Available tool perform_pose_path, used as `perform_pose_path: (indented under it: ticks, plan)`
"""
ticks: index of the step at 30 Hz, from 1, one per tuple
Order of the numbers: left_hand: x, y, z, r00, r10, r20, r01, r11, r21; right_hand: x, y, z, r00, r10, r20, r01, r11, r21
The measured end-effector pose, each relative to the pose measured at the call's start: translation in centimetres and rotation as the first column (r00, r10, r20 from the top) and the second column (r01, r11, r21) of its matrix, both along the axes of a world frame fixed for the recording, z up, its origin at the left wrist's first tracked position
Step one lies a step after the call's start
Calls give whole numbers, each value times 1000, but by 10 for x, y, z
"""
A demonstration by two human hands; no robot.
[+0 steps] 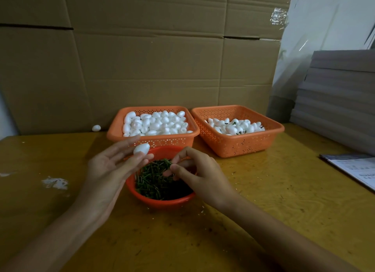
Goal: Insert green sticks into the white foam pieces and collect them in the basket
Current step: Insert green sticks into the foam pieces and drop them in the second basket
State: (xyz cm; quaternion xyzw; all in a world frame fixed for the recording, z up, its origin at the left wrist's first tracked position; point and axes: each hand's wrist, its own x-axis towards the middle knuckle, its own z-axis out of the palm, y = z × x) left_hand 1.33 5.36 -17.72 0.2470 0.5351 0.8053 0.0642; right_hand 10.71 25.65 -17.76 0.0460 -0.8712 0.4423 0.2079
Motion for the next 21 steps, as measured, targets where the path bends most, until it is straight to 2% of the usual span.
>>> perform_pose_path:
  ticks: [8,12,21]
  plan:
    - [-3,-1,-5,1000,20,-6,-20,999,-47,1,0,2,1000,2,-4,-2,1000,-21]
    - [-7,-4,-2,998,-25,63,23,999,29,1,0,1,1000,4,-6,-4,1000,-19]
    - [-7,-3,-2,995,-67,70,62,995,80,0,0,0,1000,8,-12,-8,1000,-22]
